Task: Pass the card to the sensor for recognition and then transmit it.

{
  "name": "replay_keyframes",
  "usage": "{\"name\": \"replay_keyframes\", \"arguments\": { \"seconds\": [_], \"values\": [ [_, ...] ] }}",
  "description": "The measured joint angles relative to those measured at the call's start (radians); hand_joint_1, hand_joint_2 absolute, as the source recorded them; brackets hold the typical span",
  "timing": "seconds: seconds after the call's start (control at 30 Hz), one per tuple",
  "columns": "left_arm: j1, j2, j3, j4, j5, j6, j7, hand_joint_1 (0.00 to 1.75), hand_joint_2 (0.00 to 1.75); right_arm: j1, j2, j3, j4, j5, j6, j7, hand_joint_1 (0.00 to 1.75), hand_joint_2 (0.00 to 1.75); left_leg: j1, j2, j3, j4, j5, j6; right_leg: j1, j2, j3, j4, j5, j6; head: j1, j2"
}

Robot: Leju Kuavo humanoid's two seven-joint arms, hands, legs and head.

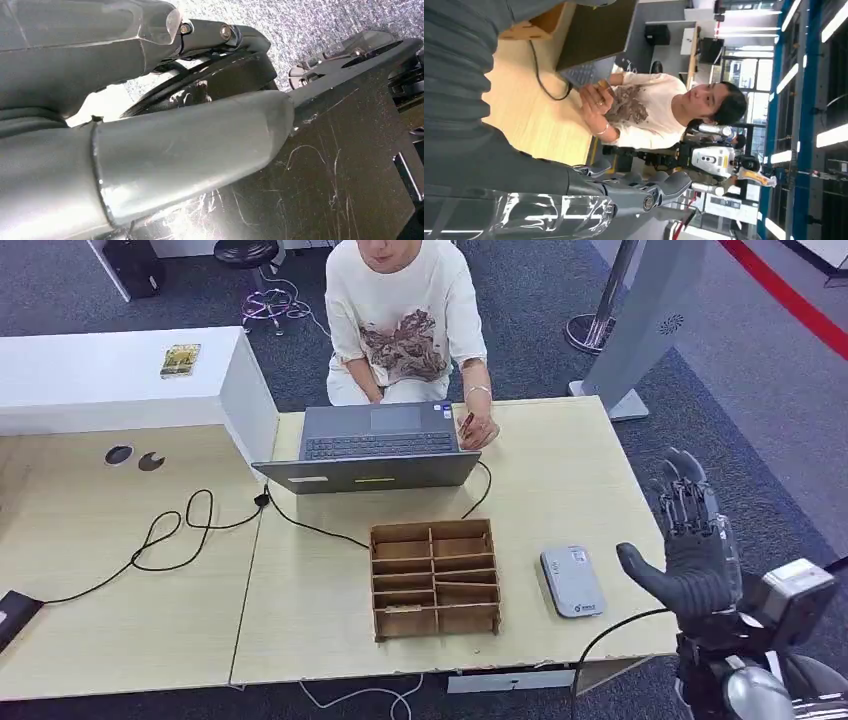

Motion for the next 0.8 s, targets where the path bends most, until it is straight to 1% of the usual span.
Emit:
{"name": "replay_keyframes", "arguments": {
  "seconds": [0.2,0.3,0.33,0.37,0.5,0.6,0.67,0.8],
  "values": [
    [0.0,0.0,0.0,0.0,0.0,0.0,0.0,0.0,0.0,0.005,0.0,0.0,-0.003,0.005,-0.001,-0.002,0.0,1.75,0.0,0.0,0.0,0.0,0.0,0.0,0.0,0.0,0.0,0.0,0.0,0.0,0.0,0.0],
    [0.0,-0.001,0.002,0.0,0.001,0.002,0.0,0.0,0.0,0.043,0.014,0.0,-0.042,0.069,-0.013,-0.033,0.0,1.75,0.0,0.0,0.0,0.0,0.0,0.0,0.0,0.0,0.0,0.0,0.0,0.0,0.0,0.0],
    [0.0,-0.002,0.004,0.0,0.002,0.003,-0.002,0.0,0.0,0.082,0.042,0.012,-0.087,0.15,-0.047,-0.064,0.0,1.75,0.0,0.0,0.0,0.0,0.0,0.0,0.0,0.0,0.0,0.0,0.0,0.0,0.0,0.0],
    [0.001,-0.003,0.006,0.0,0.004,0.004,-0.002,0.0,0.0,0.12,0.099,0.042,-0.145,0.371,-0.21,-0.087,0.0,1.75,0.0,0.0,0.0,0.0,0.0,0.0,0.0,0.0,0.0,0.0,0.0,0.0,0.0,0.0],
    [0.0,-0.003,0.012,0.0,0.002,0.005,0.0,0.0,0.0,0.145,0.155,0.074,-0.18,0.543,-0.336,-0.103,0.0,1.75,0.0,0.0,0.0,0.0,0.0,0.0,0.0,0.0,0.0,0.0,0.0,0.0,0.0,0.0],
    [0.0,-0.003,0.016,0.0,-0.002,0.005,0.001,0.0,0.0,0.166,0.188,0.096,-0.197,0.653,-0.418,-0.101,0.0,1.75,0.0,0.0,0.0,0.0,0.0,0.0,0.0,0.0,0.0,0.0,0.0,0.0,0.0,0.0],
    [-0.001,-0.003,0.018,0.0,-0.002,0.005,0.002,0.0,0.0,0.177,0.203,0.109,-0.202,0.699,-0.445,-0.096,0.0,1.75,0.0,0.001,0.0,0.0,0.0,0.0,0.0,0.001,0.0,0.0,0.0,0.0,0.0,0.0],
    [-0.001,-0.003,0.019,0.0,-0.01,0.004,0.003,0.0,0.0,0.202,0.211,0.156,-0.206,0.852,-0.551,-0.075,0.0,1.75,0.0,0.001,0.0,0.0,0.0,0.0,0.0,0.001,0.0,0.0,0.0,0.0,0.0,0.0]
  ]
}}
